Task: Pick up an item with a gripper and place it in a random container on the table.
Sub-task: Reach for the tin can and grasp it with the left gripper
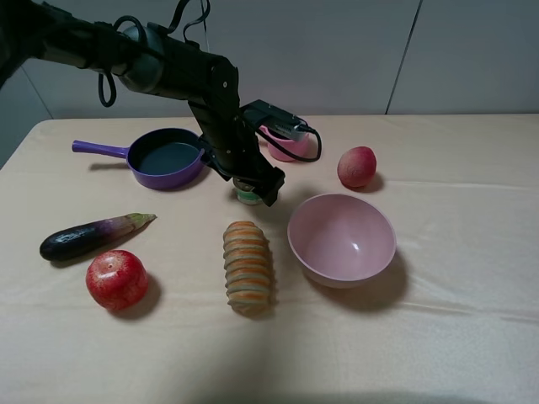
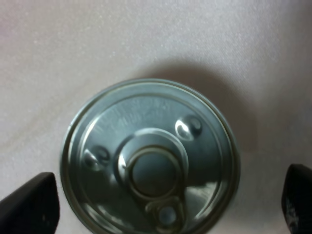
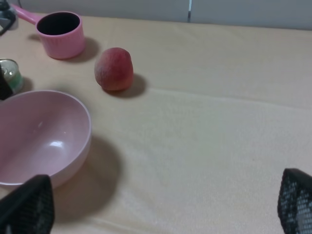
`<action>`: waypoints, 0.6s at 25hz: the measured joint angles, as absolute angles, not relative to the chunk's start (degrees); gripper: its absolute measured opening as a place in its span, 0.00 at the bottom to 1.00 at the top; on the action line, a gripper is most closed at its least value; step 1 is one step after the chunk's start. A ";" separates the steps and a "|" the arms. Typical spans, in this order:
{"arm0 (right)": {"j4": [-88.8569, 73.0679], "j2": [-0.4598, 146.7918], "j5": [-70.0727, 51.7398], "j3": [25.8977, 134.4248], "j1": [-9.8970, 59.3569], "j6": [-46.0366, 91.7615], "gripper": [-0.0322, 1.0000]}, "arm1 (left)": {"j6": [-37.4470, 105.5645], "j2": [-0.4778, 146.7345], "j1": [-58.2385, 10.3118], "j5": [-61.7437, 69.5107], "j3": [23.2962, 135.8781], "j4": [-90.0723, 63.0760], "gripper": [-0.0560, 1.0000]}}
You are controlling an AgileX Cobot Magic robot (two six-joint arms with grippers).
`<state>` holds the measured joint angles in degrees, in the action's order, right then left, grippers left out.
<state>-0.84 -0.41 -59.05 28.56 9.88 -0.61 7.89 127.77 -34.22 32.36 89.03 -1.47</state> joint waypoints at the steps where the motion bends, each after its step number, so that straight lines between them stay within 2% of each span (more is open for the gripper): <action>1: -0.84 -0.41 -59.05 28.56 9.88 -0.61 0.70 | 7.89 127.77 -34.24 32.04 89.03 -1.47 0.92; 15: -0.84 -0.41 -59.05 28.56 9.88 -0.61 0.70 | 7.89 130.31 -34.35 26.89 89.08 -1.51 0.91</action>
